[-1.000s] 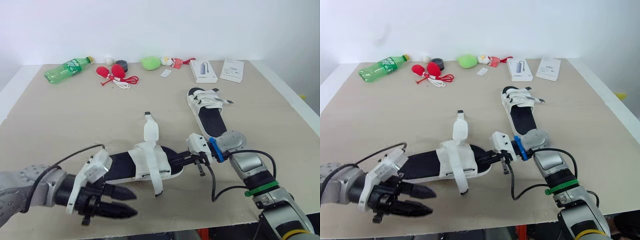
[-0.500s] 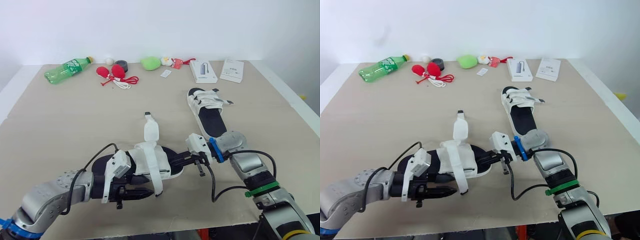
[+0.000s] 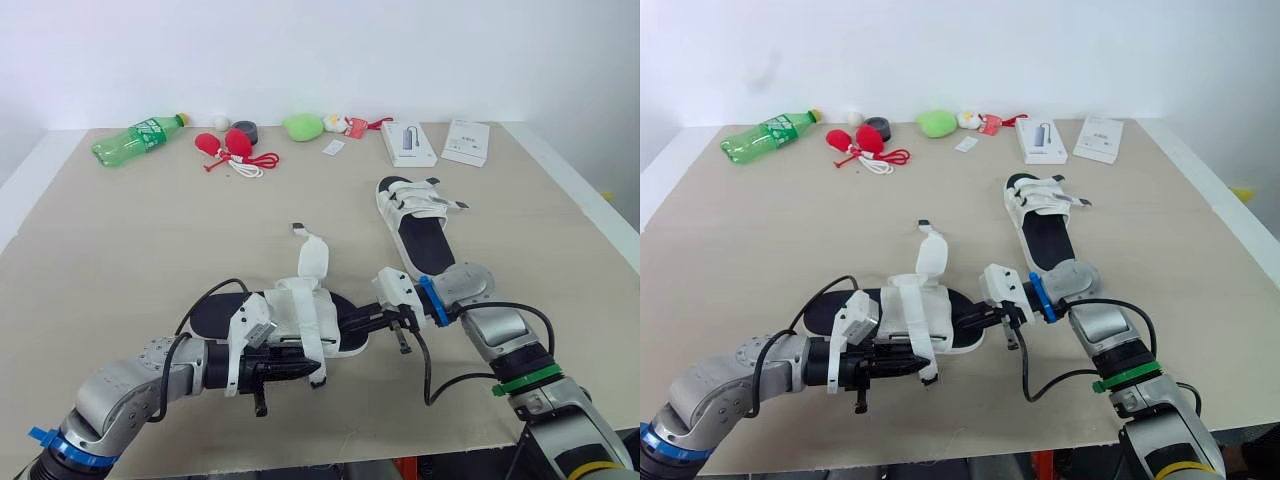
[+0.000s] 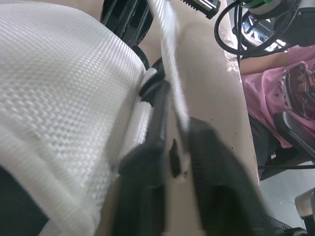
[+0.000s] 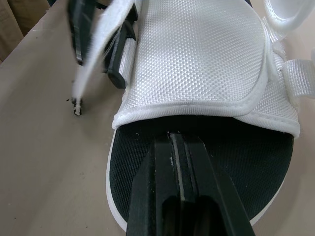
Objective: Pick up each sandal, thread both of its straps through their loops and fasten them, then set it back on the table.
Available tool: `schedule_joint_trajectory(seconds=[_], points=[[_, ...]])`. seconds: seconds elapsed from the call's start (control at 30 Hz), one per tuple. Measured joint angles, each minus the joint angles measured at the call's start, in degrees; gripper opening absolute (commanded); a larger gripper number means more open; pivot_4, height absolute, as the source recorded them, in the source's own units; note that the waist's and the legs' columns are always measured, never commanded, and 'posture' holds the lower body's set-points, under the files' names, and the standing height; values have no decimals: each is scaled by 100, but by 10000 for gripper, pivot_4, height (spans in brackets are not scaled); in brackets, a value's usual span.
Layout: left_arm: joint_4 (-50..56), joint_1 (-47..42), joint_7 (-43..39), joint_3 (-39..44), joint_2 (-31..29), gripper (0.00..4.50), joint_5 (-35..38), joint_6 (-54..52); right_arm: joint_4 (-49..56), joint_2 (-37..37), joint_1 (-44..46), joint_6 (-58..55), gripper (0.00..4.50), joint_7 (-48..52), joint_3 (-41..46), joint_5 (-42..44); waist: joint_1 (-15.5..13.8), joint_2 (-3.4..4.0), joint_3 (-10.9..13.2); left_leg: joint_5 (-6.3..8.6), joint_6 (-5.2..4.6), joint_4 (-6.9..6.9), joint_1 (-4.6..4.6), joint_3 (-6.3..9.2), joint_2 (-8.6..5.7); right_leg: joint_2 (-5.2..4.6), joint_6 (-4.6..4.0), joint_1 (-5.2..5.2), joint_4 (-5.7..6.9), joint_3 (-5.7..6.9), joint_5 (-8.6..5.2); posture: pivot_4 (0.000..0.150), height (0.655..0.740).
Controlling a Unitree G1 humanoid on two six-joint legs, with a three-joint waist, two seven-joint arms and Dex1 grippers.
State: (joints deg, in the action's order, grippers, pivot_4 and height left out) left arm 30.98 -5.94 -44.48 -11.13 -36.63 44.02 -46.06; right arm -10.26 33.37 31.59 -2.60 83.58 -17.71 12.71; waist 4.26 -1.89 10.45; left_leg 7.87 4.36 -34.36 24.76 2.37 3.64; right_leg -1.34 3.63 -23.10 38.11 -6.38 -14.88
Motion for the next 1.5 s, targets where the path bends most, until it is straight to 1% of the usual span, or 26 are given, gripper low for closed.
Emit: schedule_joint_trajectory(seconds=[0.1, 0.2, 0.27, 0.33, 0.43, 0.47, 0.53, 0.57, 0.63, 0.67, 0.73, 0.83, 0.93, 1.03, 1.13, 1.17, 1.33, 1.4, 1.5], points=[[34, 64, -92, 42, -13, 626, 99, -42, 5, 0, -3, -2, 0, -1, 0, 0, 0, 0, 0, 0, 0, 0, 0, 0, 0, 0, 0, 0, 0, 0, 0, 1500, 7400], [95, 108, -111, 254, -53, 626, 549, -329, 7, 1, -5, -4, 0, -4, 0, 0, 0, 0, 0, 0, 0, 0, 0, 0, 0, 0, 0, -1, 0, 0, -1, 1500, 7400], [107, 89, -142, 626, -273, 626, 1276, -705, 13, 1, -5, -8, 0, -8, 0, 0, 1, 0, 0, 0, 0, 1, 0, 2, 0, 0, 0, -2, 1, 1, -1, 1500, 7400], [15, -104, -171, 1293, -691, 626, 2351, -1191, 12, 9, -7, -9, 0, -1, 6, 0, 1, 0, 1, 0, 0, 0, 0, 6, 0, 0, 0, -3, 3, 3, -2, 1500, 7400], [-61, -224, -169, 1539, -772, 626, 2750, -1339, 12, 10, -8, -9, 0, 0, 6, 1, 2, 0, 0, 0, 0, 0, -2, 1, -2, -4, 2, -2, 1, 1, -3, 1500, 7400], [-505, -598, -97, 1682, -929, 626, 3297, -1595, 2, 10, 6, -3, 0, -4, 3, 0, -2, -6, 3, -1, -1, -1, 1, 12, -1, 3, 1, -5, 3, 6, -2, 1500, 7400], [-749, -803, -74, 1864, -963, 626, 3375, -1643, -4, 5, 8, -2, 0, -8, -1, -1, -1, -5, 3, -1, -1, -2, 0, 17, -1, 5, -2, -8, 2, 8, -1, 1500, 7400], [-1246, -1274, 11, 1994, -974, 626, 3460, -1694, -12, 4, 19, 2, 0, 3, -3, -2, 0, -5, 3, 0, 0, -1, -1, 16, -4, 4, -2, -6, 1, 7, -1, 1500, 7400], [-1505, -1529, 22, 1951, -950, 626, 3382, -1716, -12, -6, 30, 7, 0, 3, -17, -1, 1, -5, 3, 1, 2, -1, 2, 14, -4, 3, 0, -3, 0, 6, -2, 1500, 7400], [-1666, -1628, 13, 1776, -913, 626, 3238, -1782, -9, -30, 40, 22, 0, 3, -42, 2, 13, -5, 3, 4, 6, 4, 7, 14, -3, 4, 2, -7, 1, 5, -5, 1500, 7400], [-1688, -1633, -15, 1719, -897, 626, 3198, -1793, -9, -33, 39, 29, 0, 4, -42, 4, 15, -5, 3, 5, 6, 7, 10, 15, -3, 5, 2, -9, 1, 5, -5, 1500, 7400], [-1755, -1714, -226, 1422, -856, 626, 2966, -1843, -6, -32, 40, 33, 0, 18, -43, 4, 5, -5, 3, 5, 6, 13, 11, 25, -3, 13, 8, -10, 3, 7, -7, 1500, 7400], [-1858, -1842, -665, 1137, -923, 626, 2803, -2071, 23, -15, 3, 29, 0, -14, -30, 4, 6, -5, 3, 4, 5, 8, 11, 24, -3, 11, 3, -8, 3, 7, -8, 1500, 7400], [-1915, -1945, -994, 1031, -988, 626, 2606, -2167, 94, 7, -46, 25, 0, -46, -17, 4, 5, -5, 3, 4, 5, 7, 12, 24, -3, 11, 3, -8, 3, 7, -8, 1500, 7400], [-1960, -2025, -1122, 966, -1015, 626, 2487, -2177, 115, 13, -65, 26, 0, -57, -11, 4, 5, -5, 3, 4, 5, 7, 12, 24, -3, 11, 3, -8, 3, 7, -9, 1500, 7400], [-1991, -2080, -1275, 898, -1023, 626, 2319, -2169, 134, 13, -82, 28, 0, -68, -5, 6, 4, -5, 3, 4, 6, 7, 13, 24, -3, 11, 3, -9, 3, 7, -10, 1500, 7400], [-2105, -2177, -1415, 853, -987, 626, 2124, -2169, 153, 13, -94, 29, 0, -98, -3, 6, 4, -5, 3, 4, 6, 8, 13, 24, -3, 11, 3, -9, 3, 7, -10, 1500, 7400], [-2225, -2302, -1615, 651, -959, 626, 1784, -2003, 155, 14, -108, 41, 0, -120, 0, 5, 4, -5, 3, 4, 5, 7, 13, 24, -3, 11, 4, -8, 3, 7, -9, 1500, 7400], [-2297, -2330, -1673, 601, -939, 626, 1647, -1932, 160, 13, -114, 47, 0, -124, 1, 6, 6, -5, 3, 4, 5, 7, 13, 24, -3, 11, 3, -8, 3, 7, -9, 1500, 7400]])
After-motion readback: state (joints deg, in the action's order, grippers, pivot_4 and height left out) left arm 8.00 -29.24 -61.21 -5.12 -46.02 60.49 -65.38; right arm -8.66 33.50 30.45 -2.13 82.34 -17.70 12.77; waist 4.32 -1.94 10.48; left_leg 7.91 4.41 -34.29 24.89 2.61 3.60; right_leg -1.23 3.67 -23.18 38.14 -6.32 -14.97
